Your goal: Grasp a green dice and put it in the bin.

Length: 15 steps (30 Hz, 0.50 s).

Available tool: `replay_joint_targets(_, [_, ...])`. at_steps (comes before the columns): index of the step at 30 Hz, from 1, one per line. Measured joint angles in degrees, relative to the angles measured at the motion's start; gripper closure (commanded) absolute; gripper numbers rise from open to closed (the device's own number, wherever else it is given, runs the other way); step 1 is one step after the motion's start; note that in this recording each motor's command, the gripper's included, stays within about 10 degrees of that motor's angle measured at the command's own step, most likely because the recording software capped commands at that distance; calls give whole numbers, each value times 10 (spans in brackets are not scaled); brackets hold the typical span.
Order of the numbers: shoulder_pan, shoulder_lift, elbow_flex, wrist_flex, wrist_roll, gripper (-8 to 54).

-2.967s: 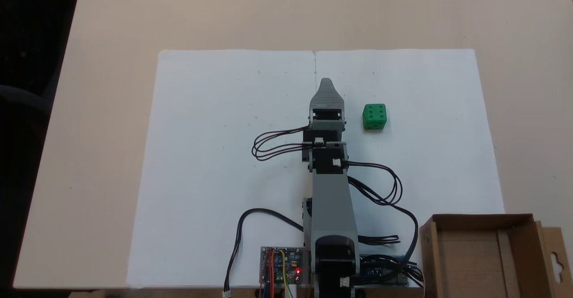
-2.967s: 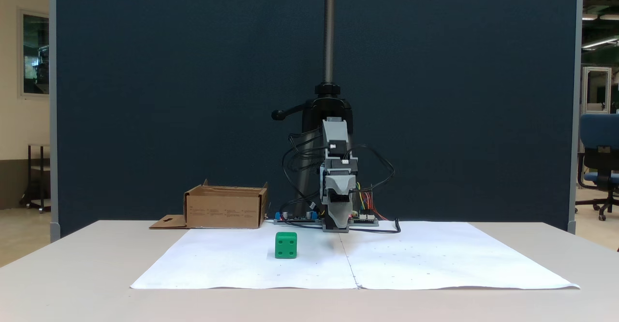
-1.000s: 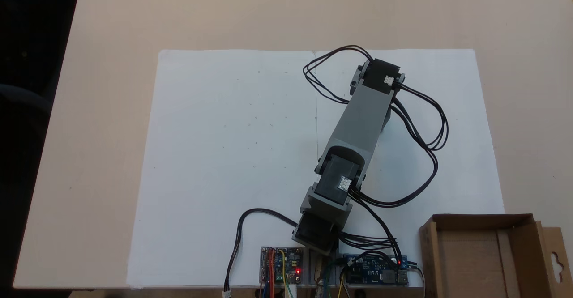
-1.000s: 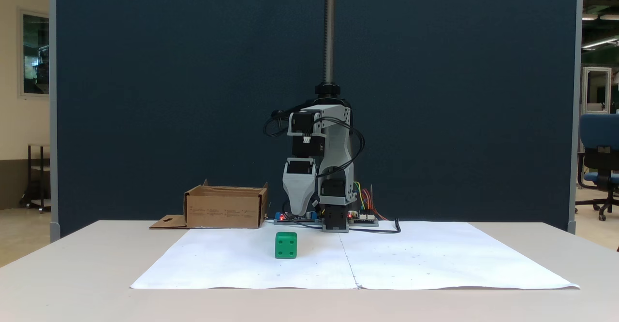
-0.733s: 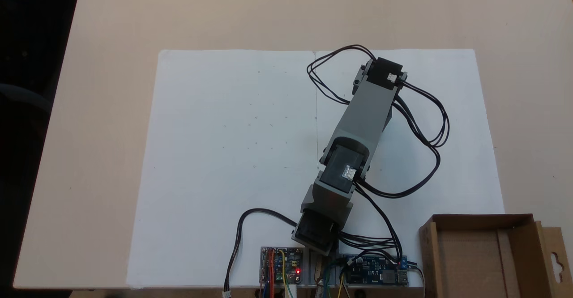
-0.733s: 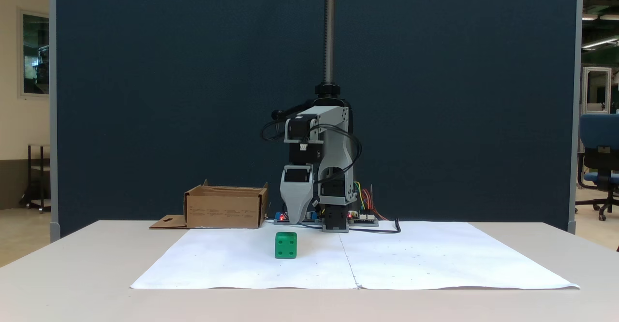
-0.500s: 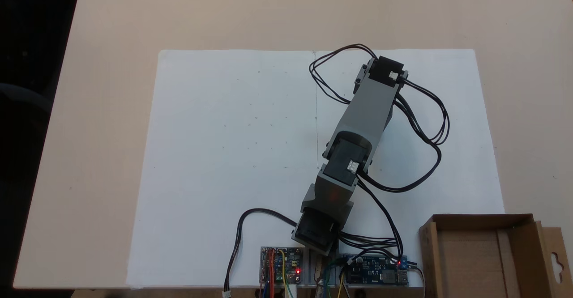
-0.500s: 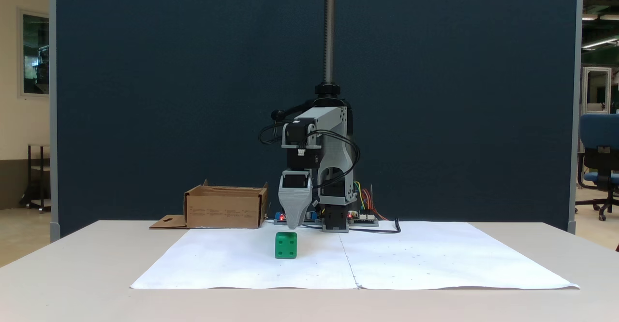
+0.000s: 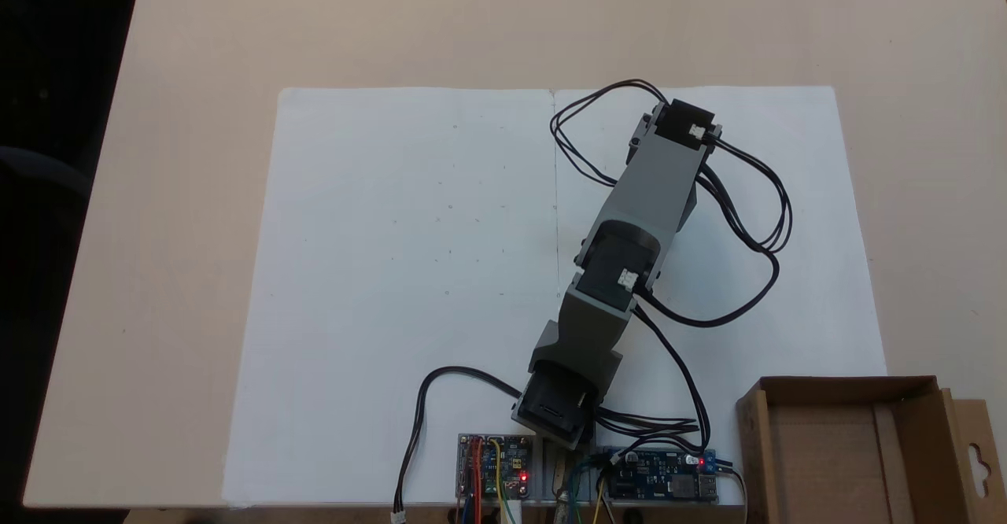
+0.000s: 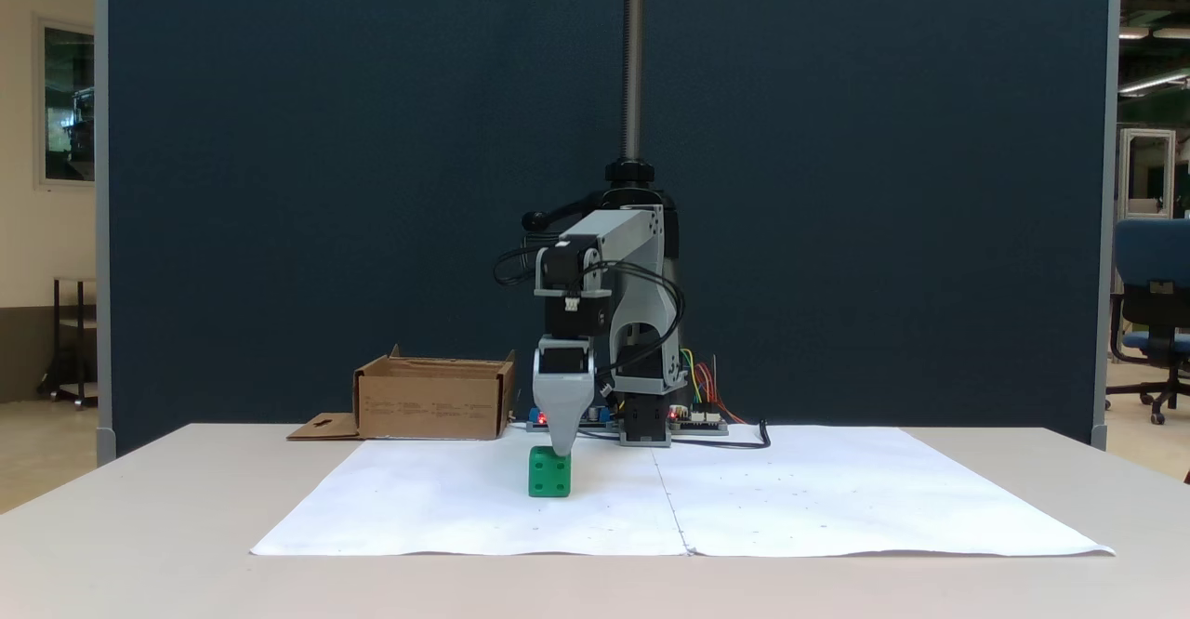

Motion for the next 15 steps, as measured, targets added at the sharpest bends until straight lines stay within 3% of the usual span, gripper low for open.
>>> replay_joint_targets(15, [10,-48,-17,-48,0,39])
